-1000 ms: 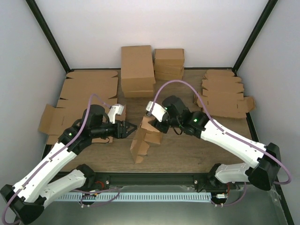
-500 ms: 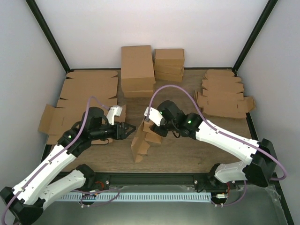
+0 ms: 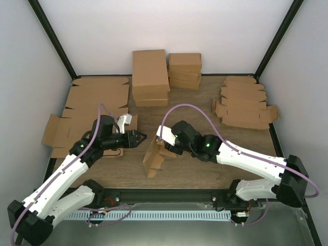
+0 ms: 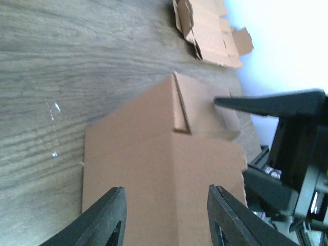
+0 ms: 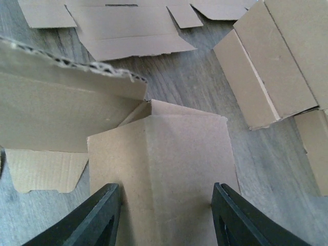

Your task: Fold the paper box

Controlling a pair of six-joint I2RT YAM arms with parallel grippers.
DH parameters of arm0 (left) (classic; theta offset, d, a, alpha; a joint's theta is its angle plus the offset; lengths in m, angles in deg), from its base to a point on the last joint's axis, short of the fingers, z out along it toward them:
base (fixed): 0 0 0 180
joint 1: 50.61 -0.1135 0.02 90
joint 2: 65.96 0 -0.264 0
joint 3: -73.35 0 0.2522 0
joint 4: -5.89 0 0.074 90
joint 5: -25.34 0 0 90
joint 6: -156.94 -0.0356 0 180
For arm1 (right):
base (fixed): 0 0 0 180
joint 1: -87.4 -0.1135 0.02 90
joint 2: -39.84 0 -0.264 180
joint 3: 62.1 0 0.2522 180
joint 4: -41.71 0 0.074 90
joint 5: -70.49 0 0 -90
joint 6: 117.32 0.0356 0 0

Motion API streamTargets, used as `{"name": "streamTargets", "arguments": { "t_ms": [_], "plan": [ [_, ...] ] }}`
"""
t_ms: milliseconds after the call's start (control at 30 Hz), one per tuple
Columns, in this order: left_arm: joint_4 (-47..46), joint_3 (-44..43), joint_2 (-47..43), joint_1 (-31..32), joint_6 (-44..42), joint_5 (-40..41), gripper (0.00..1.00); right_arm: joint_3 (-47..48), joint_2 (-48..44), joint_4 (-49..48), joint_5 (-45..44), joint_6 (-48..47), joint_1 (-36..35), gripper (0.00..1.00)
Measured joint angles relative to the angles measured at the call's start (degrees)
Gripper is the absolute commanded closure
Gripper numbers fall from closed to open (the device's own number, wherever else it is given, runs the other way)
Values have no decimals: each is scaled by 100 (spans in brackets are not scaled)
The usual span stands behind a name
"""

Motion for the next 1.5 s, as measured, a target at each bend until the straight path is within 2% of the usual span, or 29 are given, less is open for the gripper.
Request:
{"name": "streamTargets", "arguments": {
  "t_ms": [133,300,600,900,1133,1400,1500],
  "plan": [
    [-229,0,245,-627,13,-328,66,-155,-127,-190,-249,-155,-68,48],
    [-540,-28,931,-1056,-7,-656,72,-155,-129,-433,-549,-295,-74,48],
    [-868,-376,2284,-909,-151,-1174,73,-216,-127,-684,-804,-525,-140,48],
    [-1237,-813,2927,-407,-157,-1379,73,-352,0,-782,-876,-658,-168,48],
    [-1303,-820,3012,-354,-155,-1440,73,-481,186,-1104,-1086,-734,-238,50],
    [-1349,-820,3012,-339,-149,-1532,73,-619,208,-1408,-1292,-837,-256,59],
    [-1405,-820,3012,-334,-138,-1615,71,-702,201,-1565,-1401,-881,-256,68]
  ]
}}
